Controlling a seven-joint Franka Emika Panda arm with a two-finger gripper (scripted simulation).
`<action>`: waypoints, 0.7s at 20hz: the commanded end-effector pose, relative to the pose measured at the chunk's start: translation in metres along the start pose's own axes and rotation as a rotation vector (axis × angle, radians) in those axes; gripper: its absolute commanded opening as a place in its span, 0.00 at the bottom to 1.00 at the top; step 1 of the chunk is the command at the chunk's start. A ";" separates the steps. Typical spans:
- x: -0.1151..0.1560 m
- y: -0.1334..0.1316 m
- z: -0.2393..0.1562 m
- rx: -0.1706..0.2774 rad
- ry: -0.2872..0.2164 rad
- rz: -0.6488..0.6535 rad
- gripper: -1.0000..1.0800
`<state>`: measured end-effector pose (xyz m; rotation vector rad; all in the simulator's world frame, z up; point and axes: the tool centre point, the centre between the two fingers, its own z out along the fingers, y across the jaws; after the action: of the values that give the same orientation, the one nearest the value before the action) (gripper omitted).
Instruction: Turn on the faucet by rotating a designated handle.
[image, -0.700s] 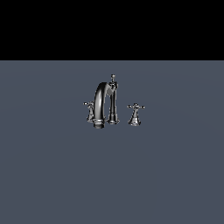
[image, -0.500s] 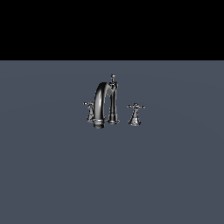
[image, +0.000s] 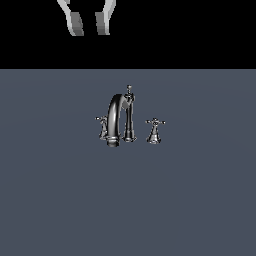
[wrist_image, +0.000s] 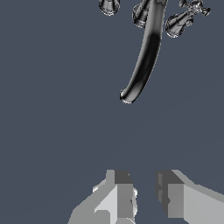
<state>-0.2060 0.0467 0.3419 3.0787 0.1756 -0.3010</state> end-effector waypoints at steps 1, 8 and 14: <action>0.020 -0.013 0.023 0.004 -0.009 0.024 0.37; 0.122 0.017 0.038 0.103 0.108 0.210 0.60; 0.195 -0.032 0.079 0.122 0.178 0.172 0.18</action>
<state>-0.0476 0.0778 0.2409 3.2103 -0.1697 -0.0621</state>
